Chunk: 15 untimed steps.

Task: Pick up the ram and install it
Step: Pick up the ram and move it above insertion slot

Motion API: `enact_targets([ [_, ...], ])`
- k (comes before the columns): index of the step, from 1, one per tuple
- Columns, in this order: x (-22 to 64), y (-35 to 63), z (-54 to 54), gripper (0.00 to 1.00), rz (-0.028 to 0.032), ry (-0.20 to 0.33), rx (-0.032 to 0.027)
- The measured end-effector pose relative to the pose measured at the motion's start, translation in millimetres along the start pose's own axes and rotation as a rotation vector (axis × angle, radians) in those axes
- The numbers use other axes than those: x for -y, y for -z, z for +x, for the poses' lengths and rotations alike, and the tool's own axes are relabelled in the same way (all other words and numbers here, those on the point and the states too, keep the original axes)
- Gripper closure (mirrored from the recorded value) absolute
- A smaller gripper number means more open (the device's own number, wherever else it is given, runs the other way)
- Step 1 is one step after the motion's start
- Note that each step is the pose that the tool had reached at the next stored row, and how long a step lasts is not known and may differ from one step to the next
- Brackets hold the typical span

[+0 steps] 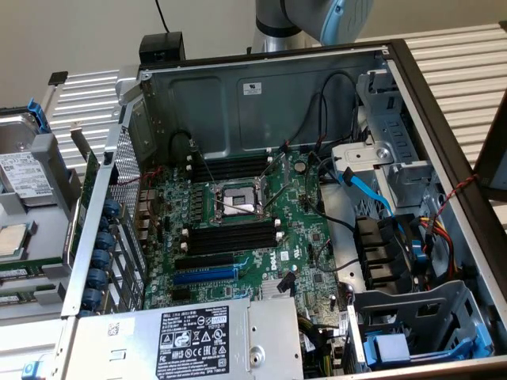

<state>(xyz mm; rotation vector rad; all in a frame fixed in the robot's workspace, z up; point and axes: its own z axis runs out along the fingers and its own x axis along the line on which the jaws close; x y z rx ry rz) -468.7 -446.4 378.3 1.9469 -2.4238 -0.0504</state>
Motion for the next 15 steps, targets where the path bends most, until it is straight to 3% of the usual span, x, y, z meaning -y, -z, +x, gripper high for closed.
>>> enact_targets([
  [6,0.1,-3.3,0.0,0.89,0.0006,0.102,-0.0044],
  [15,0.6,-12.9,-0.1,0.89,0.0012,0.208,-0.0092],
])
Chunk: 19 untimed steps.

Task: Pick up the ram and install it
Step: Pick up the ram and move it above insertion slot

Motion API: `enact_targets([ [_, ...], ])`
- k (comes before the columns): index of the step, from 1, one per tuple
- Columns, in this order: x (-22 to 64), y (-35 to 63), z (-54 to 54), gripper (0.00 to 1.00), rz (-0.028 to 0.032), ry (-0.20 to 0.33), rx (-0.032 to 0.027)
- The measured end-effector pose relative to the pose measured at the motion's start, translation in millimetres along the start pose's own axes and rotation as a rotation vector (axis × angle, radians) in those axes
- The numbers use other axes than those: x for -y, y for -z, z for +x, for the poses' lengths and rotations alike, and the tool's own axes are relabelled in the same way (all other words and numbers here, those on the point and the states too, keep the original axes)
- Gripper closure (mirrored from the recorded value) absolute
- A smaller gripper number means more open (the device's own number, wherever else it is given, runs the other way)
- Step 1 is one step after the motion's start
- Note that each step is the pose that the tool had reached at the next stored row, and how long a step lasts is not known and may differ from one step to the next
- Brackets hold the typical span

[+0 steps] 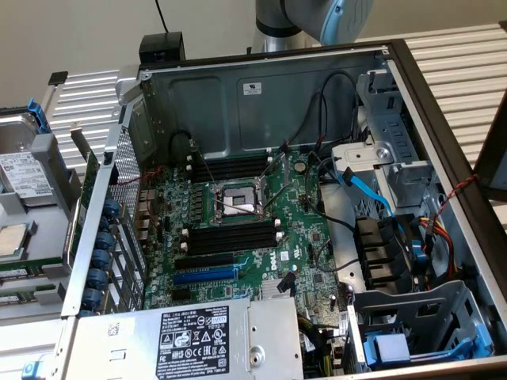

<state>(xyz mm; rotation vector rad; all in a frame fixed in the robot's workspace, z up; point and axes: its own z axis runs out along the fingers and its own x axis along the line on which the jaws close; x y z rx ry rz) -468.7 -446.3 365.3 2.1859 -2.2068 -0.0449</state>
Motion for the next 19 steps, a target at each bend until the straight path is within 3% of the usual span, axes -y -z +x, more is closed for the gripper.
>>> enact_targets([
  [9,0.4,-6.1,0.0,0.89,0.0003,0.074,-0.0032],
  [14,0.9,-9.1,-0.1,0.89,0.0007,0.091,0.0031],
  [19,2.3,-13.3,-0.1,0.89,0.0007,0.114,0.003],
])
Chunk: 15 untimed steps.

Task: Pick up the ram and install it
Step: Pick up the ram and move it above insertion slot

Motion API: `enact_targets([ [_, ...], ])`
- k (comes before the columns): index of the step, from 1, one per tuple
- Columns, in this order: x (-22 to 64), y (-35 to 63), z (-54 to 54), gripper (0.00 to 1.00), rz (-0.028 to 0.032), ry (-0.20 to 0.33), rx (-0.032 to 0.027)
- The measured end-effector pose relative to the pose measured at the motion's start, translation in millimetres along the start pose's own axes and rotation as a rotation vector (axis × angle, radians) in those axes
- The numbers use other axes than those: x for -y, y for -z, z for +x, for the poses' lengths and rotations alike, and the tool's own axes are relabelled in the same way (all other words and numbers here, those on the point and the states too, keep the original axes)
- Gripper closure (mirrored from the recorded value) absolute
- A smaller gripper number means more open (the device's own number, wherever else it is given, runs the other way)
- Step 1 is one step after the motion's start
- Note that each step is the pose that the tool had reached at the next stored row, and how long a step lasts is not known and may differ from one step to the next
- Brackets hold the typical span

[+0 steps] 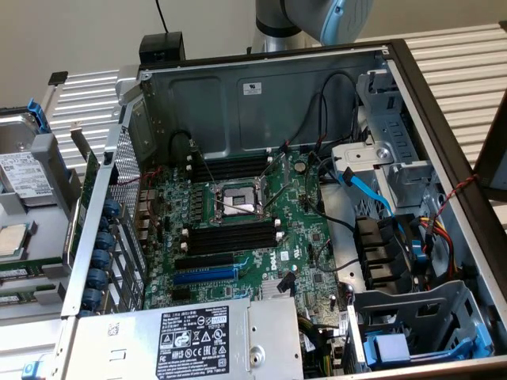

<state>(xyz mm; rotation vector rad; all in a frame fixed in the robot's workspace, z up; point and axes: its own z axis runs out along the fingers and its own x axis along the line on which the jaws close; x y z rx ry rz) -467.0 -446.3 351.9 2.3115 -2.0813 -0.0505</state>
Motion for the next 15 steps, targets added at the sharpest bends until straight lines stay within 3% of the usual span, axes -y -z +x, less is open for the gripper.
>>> enact_targets([
  [6,1.0,-8.5,0.1,0.89,0.0003,0.016,0.0008],
  [11,2.1,-13.1,0.2,0.89,0.0018,0.017,0.0144],
  [15,3.6,-19.1,0.4,0.89,0.0021,0.017,0.0163],
])
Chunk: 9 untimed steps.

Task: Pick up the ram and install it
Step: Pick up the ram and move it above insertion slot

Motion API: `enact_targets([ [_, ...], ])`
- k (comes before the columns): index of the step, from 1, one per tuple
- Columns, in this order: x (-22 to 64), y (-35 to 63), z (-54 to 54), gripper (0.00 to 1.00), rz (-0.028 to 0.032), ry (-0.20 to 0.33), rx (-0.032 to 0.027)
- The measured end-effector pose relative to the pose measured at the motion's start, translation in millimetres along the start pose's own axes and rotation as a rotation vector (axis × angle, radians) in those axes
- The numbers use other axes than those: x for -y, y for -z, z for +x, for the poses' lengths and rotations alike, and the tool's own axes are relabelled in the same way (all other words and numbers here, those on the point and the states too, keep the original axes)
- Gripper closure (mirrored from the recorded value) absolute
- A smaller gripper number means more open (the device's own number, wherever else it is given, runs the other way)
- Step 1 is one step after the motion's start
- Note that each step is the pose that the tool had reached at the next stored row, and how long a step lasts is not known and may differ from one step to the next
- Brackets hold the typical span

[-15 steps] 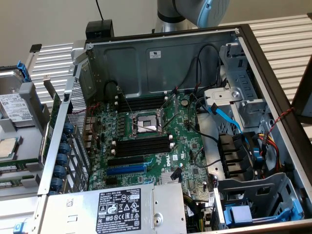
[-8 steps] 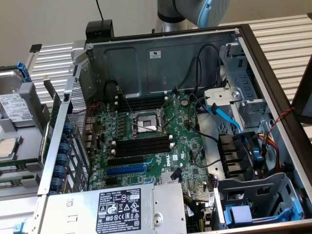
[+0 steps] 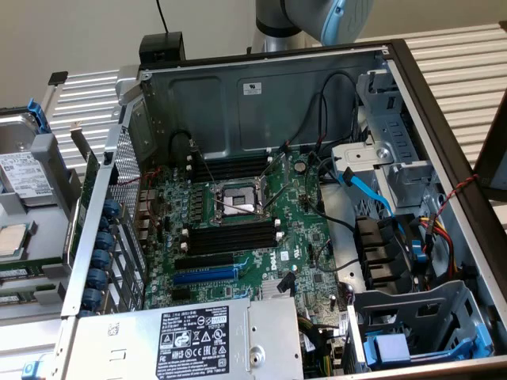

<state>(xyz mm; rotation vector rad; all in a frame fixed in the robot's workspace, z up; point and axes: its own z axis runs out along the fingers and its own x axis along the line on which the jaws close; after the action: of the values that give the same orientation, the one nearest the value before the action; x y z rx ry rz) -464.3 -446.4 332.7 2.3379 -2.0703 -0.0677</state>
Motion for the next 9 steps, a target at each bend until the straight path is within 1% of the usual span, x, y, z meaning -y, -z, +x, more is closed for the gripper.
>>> enact_targets([
  [9,2.6,-16.3,0.5,0.89,0.0001,0.0,0.0001],
])
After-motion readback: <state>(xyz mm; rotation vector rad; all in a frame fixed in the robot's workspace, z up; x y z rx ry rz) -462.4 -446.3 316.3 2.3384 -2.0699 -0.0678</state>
